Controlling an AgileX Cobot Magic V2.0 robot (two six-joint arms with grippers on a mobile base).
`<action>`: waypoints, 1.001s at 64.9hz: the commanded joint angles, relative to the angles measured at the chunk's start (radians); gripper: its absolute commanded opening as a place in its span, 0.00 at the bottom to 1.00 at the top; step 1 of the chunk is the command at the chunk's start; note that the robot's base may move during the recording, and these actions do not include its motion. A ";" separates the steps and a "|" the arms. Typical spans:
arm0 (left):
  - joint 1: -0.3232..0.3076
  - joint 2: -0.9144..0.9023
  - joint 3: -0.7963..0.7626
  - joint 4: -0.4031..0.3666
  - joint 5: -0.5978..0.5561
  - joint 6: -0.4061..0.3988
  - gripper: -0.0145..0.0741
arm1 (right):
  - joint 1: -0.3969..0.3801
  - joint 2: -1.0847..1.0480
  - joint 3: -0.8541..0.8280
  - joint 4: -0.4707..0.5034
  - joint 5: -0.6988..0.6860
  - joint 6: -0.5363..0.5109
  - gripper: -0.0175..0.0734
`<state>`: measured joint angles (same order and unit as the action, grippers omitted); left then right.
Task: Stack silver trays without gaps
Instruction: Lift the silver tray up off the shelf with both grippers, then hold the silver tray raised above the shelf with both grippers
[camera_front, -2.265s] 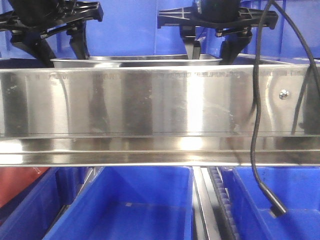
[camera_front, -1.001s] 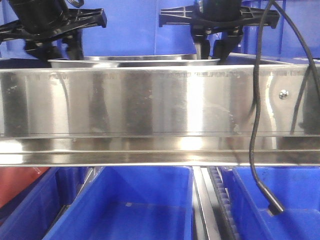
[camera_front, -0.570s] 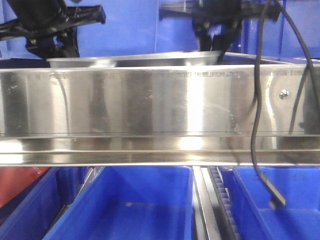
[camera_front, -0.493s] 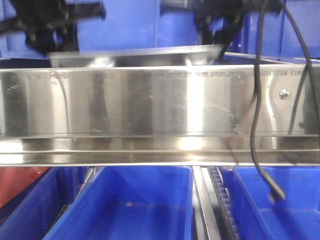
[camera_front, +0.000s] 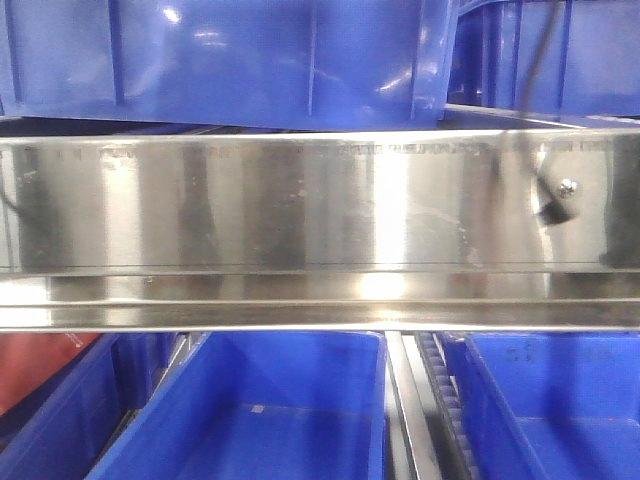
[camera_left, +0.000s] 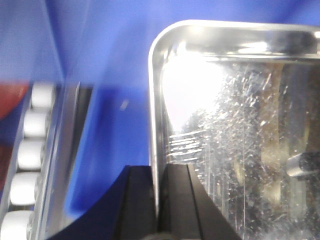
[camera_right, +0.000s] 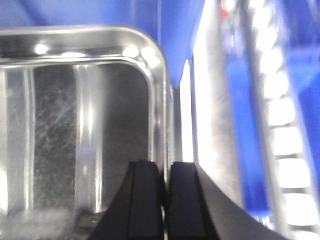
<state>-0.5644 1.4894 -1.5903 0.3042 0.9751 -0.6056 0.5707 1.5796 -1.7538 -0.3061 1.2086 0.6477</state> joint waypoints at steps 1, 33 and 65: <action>-0.023 -0.034 -0.044 -0.009 -0.029 -0.007 0.14 | 0.012 -0.051 -0.011 0.005 -0.054 -0.011 0.12; -0.023 -0.042 -0.136 0.018 0.024 -0.007 0.14 | 0.012 -0.096 -0.069 0.005 -0.052 -0.021 0.12; -0.023 -0.115 -0.138 0.017 0.024 -0.007 0.14 | 0.012 -0.119 -0.071 0.005 -0.041 -0.028 0.12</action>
<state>-0.5780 1.4033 -1.7135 0.3155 1.0251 -0.6052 0.5822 1.4874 -1.8125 -0.2818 1.1857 0.6384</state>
